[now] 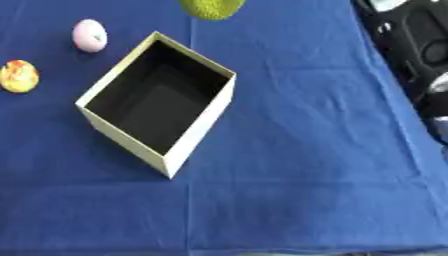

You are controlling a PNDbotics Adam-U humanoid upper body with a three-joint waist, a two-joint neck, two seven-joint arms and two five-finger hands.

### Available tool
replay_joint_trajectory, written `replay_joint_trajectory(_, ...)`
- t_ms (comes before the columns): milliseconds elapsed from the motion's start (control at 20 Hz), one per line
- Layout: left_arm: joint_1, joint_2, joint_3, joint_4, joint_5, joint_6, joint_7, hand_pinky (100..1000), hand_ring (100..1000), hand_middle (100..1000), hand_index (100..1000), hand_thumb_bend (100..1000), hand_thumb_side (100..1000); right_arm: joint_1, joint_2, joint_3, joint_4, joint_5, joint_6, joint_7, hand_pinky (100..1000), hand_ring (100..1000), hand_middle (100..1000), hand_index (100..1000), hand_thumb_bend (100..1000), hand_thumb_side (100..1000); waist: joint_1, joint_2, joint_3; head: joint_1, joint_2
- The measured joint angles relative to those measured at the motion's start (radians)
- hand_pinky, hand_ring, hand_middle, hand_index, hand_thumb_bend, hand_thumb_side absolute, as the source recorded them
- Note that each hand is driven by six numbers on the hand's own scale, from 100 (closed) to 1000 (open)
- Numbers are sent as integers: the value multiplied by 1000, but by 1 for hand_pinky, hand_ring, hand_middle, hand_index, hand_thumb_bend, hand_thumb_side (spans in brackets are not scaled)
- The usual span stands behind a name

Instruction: Pick up objects on the table and place them in the box.

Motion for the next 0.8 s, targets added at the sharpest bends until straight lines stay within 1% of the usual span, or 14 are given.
replay_joint_trajectory(100, 0, 0, 0, 0, 0, -4, -4, 771, 762, 702, 813, 107, 439, 0, 52, 0, 38, 33, -3, 5, 805, 657, 120, 495, 100, 220, -3, 2, -1, 0, -2)
replay_joint_trajectory(150, 0, 0, 0, 0, -1, -6, -6, 771, 762, 702, 813, 105, 441, 0, 79, 0, 57, 49, -5, 7, 804, 657, 120, 496, 100, 187, -4, 3, -2, 0, -2)
replay_joint_trajectory(200, 1, 0, 0, 0, -1, -8, -8, 771, 762, 702, 813, 104, 442, 1, 105, 0, 74, 66, -6, 9, 804, 657, 120, 496, 100, 222, -6, 3, -3, 1, -3)
replay_joint_trajectory(350, 9, 0, 0, 0, -3, -8, -9, 770, 762, 701, 811, 100, 450, 9, 171, -1, 116, 116, -10, 6, 802, 658, 124, 497, 100, 229, -8, 4, -8, 3, -3)
replay_joint_trajectory(450, 10, 0, 0, 0, -3, -7, -10, 769, 762, 702, 811, 100, 451, 19, 193, -1, 136, 151, -16, -1, 802, 661, 129, 502, 100, 230, -9, 4, -8, 4, -3)
replay_joint_trajectory(600, 11, 0, 0, -1, -3, -6, -11, 769, 762, 702, 811, 100, 454, 29, 210, 1, 152, 201, -32, -18, 802, 672, 141, 517, 100, 233, -11, 4, -9, 9, -4)
replay_joint_trajectory(800, 12, 0, 0, -1, -3, -2, -14, 768, 762, 702, 810, 100, 461, 41, 224, 12, 157, 268, -56, -34, 803, 714, 200, 575, 100, 260, -11, 4, -13, 11, -4)
